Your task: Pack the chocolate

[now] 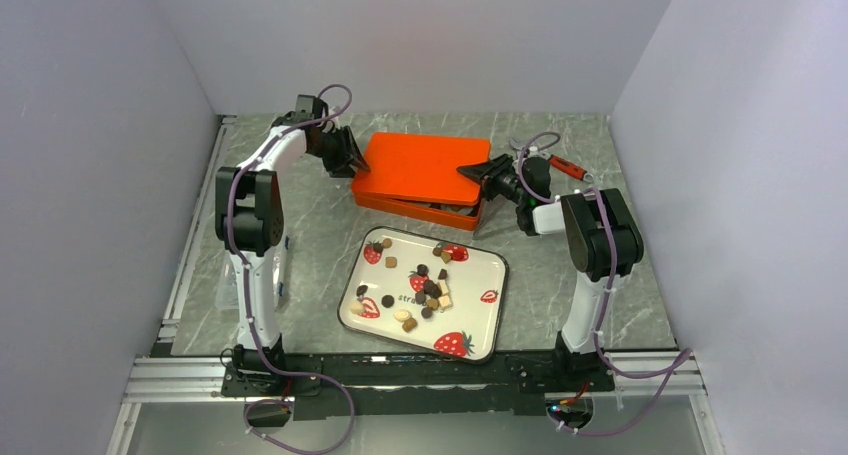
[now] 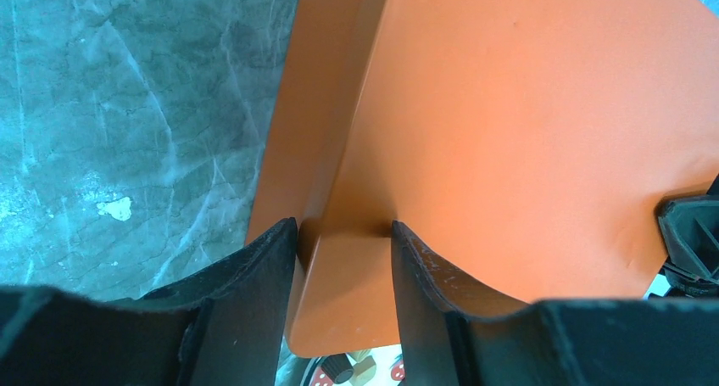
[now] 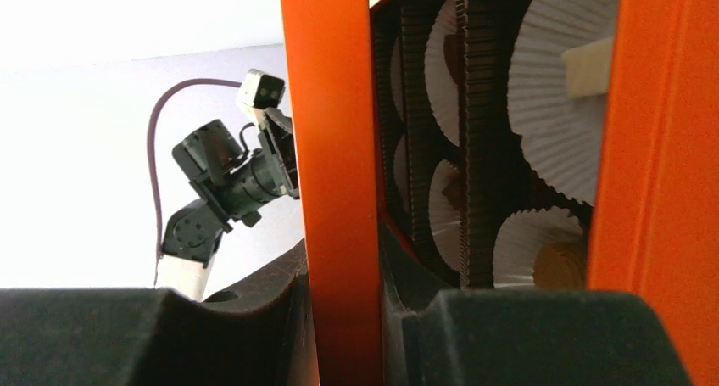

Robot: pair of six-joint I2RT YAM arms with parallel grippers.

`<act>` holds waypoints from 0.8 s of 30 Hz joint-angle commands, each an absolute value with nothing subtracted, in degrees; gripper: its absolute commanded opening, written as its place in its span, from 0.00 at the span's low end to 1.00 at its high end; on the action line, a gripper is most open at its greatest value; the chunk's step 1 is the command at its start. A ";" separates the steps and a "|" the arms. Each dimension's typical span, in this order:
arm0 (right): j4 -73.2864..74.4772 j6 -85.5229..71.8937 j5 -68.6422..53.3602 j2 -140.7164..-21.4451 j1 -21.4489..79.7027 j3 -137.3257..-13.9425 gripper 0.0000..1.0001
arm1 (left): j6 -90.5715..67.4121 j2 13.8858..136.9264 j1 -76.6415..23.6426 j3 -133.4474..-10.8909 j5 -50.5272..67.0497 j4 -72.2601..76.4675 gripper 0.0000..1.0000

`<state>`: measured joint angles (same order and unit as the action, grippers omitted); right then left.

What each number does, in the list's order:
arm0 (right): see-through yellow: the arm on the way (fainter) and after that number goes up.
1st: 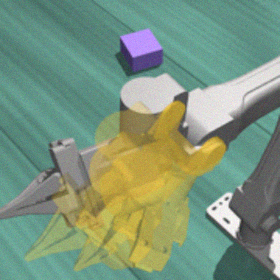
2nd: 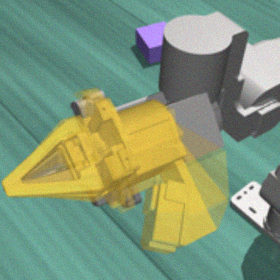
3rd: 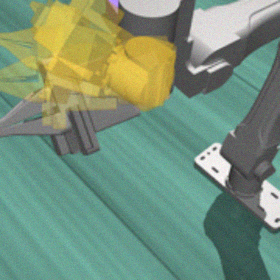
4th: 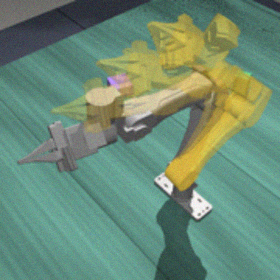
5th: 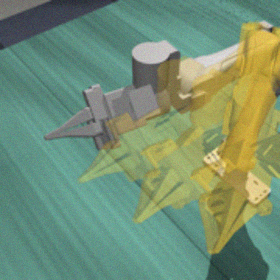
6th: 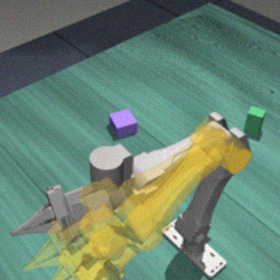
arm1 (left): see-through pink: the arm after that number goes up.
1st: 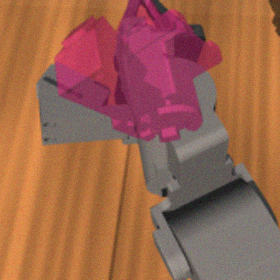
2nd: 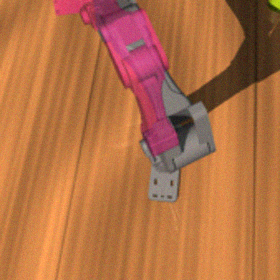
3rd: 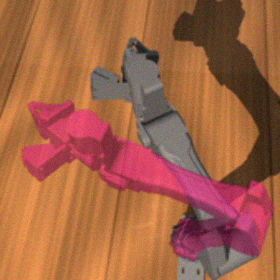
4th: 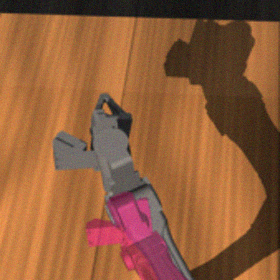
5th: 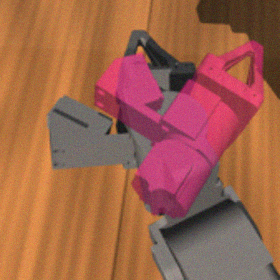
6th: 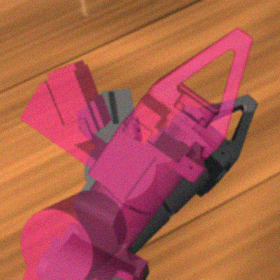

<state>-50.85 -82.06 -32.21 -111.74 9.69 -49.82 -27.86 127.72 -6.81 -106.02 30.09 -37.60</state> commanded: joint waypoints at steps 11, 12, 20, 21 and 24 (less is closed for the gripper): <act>-46.40 -76.20 -32.52 -106.61 7.72 -48.85 0.36 | -26.63 128.82 -8.26 -109.68 30.16 -38.75 0.48; -45.91 -75.89 -32.56 -106.35 7.55 -48.67 0.38 | -26.63 128.84 -8.34 -109.69 30.15 -38.76 0.48; -43.25 -74.18 -33.13 -104.90 5.84 -47.53 0.44 | -26.72 128.96 -8.50 -109.97 30.01 -38.80 0.48; -42.94 -73.92 -33.13 -104.67 5.64 -47.24 0.45 | -26.72 129.02 -8.52 -110.03 29.98 -38.84 0.48; -41.92 -73.04 -32.88 -103.82 5.00 -46.44 0.45 | -26.65 129.18 -8.61 -110.17 29.95 -38.89 0.48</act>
<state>-42.00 -75.26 -32.10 -107.53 6.02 -47.24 -27.62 128.55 -7.70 -107.57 29.50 -38.83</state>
